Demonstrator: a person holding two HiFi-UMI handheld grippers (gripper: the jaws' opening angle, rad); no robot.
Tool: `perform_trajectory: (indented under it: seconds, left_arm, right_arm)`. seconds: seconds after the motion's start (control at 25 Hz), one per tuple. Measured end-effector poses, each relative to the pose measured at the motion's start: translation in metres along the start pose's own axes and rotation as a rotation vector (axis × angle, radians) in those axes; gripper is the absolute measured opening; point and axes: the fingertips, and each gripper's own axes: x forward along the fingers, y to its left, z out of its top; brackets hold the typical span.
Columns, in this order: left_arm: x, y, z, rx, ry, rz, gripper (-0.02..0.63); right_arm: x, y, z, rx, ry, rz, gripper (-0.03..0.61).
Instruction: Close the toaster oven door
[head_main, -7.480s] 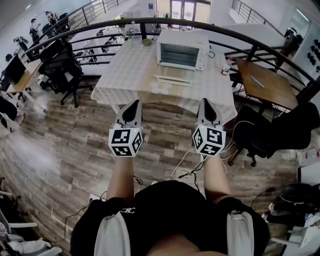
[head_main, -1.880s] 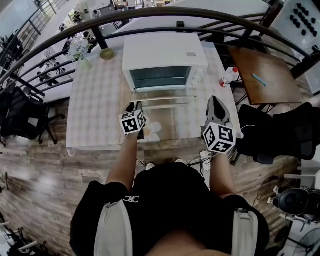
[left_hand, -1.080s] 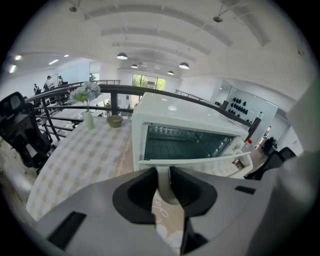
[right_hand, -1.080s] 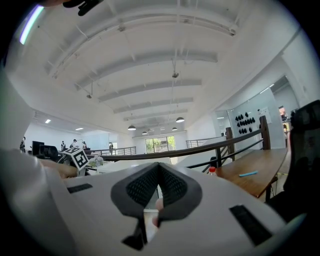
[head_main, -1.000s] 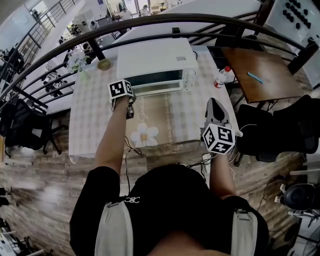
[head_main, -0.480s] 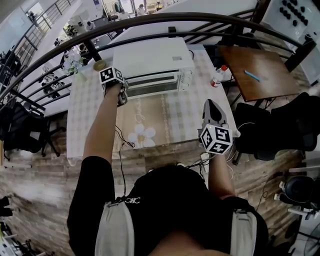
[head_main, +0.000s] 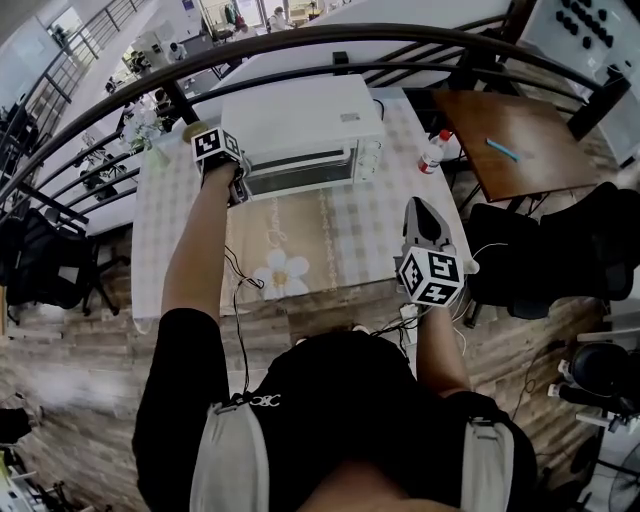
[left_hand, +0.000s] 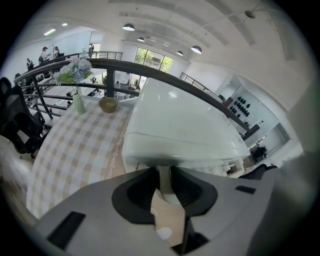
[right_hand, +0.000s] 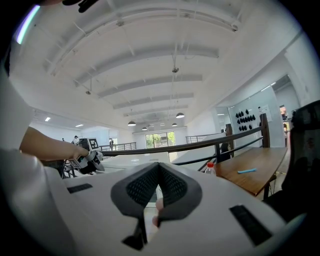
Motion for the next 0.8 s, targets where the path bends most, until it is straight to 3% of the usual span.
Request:
perform_trajectory:
  seconds: [0.24,0.44,0.6,0.72,0.8]
  left_arm:
    - [-0.003,-0.002,-0.004,0.085,0.031,0.055,0.115]
    - [-0.033,-0.012,0.013,0.161,-0.017,0.062,0.164]
    - [-0.069,-0.034,0.022,0.261,-0.173,0.060,0.152]
    - [-0.108,-0.059,0.023,0.304,-0.369,0.007,0.063]
    - [-0.136,-0.072,0.018,0.334,-0.517,0.005,0.040]
  right_arm:
    - [-0.003,0.001,-0.001,0.003,0.001,0.014,-0.006]
    - [-0.007,0.004,0.000,0.007,-0.004,0.025,-0.006]
    - [-0.009,0.012,-0.002,0.008,-0.005,0.052,-0.006]
    - [-0.008,0.024,0.006,0.002,-0.025,0.086,-0.006]
    - [-0.006,0.030,0.014,-0.003,-0.044,0.105,-0.006]
